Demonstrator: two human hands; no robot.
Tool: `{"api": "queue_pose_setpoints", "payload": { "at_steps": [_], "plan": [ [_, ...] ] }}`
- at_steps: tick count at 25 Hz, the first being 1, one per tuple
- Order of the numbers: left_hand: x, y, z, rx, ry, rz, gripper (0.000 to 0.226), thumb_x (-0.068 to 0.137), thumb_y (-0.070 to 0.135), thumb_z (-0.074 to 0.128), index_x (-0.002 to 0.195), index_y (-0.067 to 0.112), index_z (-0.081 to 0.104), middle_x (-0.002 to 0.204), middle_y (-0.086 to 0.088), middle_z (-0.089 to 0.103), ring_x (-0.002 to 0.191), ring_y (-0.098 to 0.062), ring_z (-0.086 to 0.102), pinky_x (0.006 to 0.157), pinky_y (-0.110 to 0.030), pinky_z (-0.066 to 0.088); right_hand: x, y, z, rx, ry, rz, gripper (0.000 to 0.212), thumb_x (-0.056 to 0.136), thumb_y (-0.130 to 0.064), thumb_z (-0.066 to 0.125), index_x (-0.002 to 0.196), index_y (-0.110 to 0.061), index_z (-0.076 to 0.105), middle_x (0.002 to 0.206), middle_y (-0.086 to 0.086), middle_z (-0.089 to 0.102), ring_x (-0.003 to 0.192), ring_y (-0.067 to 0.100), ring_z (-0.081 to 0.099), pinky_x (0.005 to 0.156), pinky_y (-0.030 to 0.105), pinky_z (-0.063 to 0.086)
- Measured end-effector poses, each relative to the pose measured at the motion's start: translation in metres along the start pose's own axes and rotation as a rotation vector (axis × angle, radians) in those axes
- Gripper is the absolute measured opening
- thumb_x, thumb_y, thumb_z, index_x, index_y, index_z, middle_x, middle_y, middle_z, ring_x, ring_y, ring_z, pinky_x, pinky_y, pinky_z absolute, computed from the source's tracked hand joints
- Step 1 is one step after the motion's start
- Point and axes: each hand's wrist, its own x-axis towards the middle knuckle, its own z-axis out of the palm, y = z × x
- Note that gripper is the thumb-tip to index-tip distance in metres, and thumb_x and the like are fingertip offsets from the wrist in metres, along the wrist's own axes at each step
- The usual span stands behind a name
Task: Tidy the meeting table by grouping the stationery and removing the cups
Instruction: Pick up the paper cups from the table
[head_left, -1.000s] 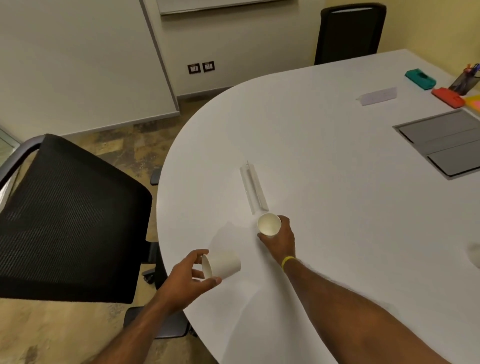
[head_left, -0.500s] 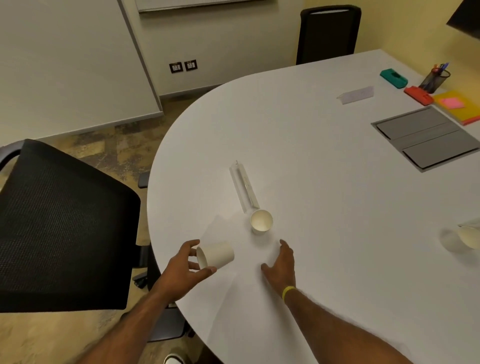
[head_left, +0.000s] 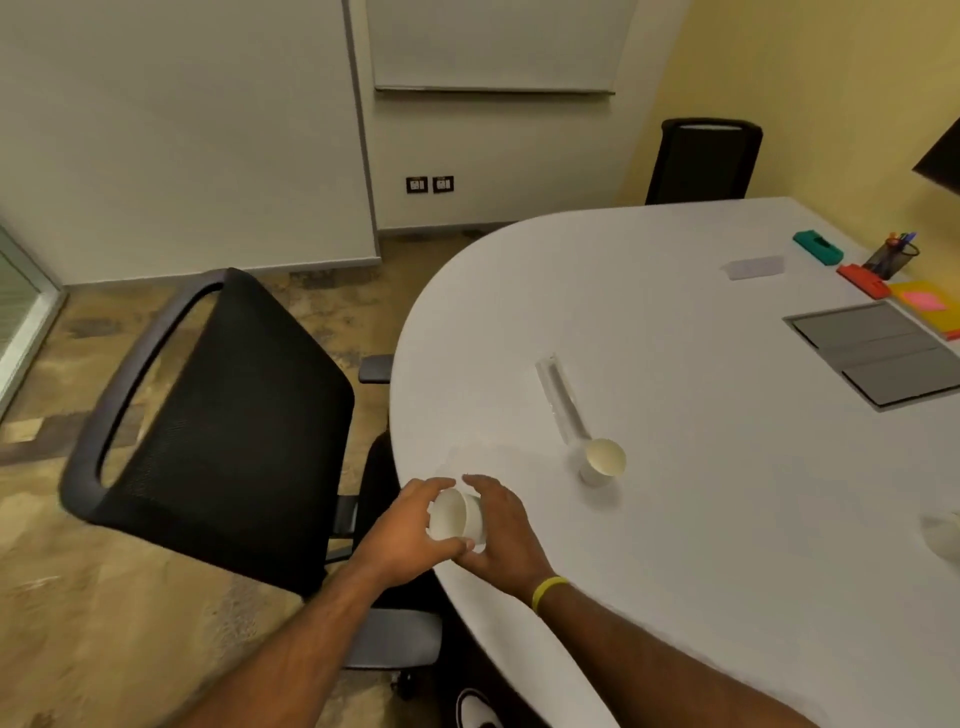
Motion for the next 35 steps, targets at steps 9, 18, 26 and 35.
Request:
{"api": "queue_pose_setpoints", "payload": {
  "at_steps": [9, 18, 26, 35],
  "plan": [
    [-0.081, -0.071, -0.162, 0.350, 0.124, 0.261, 0.083, 0.075, 0.063, 0.065, 0.144, 0.035, 0.030, 0.144, 0.010, 0.041, 0.130, -0.014, 0.044, 0.102, -0.038, 0.044, 0.011, -0.144, 0.106, 0.231, 0.262, 0.152, 0.066, 0.067, -0.065, 0.078, 0.120, -0.047, 0.041, 0.118, -0.022, 0.054, 0.108, -0.002, 0.056, 0.082, 0.007, 0.045],
    [-0.078, -0.102, -0.300, 0.628, 0.327, 0.355, 0.093, 0.076, 0.077, 0.051, 0.150, 0.027, 0.027, 0.158, -0.001, 0.029, 0.147, -0.019, 0.023, 0.118, -0.045, 0.025, 0.063, -0.204, 0.157, 0.261, 0.363, 0.343, 0.077, 0.069, -0.047, 0.084, 0.126, -0.038, 0.033, 0.120, -0.012, 0.050, 0.109, 0.013, 0.054, 0.081, 0.011, 0.041],
    [-0.005, -0.136, -0.396, 0.870, 0.328, 0.440, 0.111, 0.068, 0.096, 0.017, 0.153, 0.025, 0.020, 0.163, -0.005, 0.016, 0.151, -0.023, 0.011, 0.121, -0.053, 0.012, 0.174, -0.219, 0.190, 0.329, 0.565, 0.454, 0.074, 0.068, -0.040, 0.087, 0.123, -0.036, 0.037, 0.120, -0.005, 0.051, 0.109, 0.018, 0.053, 0.091, 0.028, 0.049],
    [0.128, -0.138, -0.533, 0.956, 0.281, 0.547, 0.112, 0.067, 0.098, 0.012, 0.154, 0.027, 0.017, 0.164, -0.004, 0.014, 0.151, -0.023, 0.011, 0.122, -0.051, 0.010, 0.332, -0.249, 0.168, 0.369, 0.753, 0.488, 0.073, 0.069, -0.034, 0.087, 0.123, -0.028, 0.039, 0.115, -0.003, 0.053, 0.106, 0.019, 0.055, 0.092, 0.035, 0.052]
  ]
}}
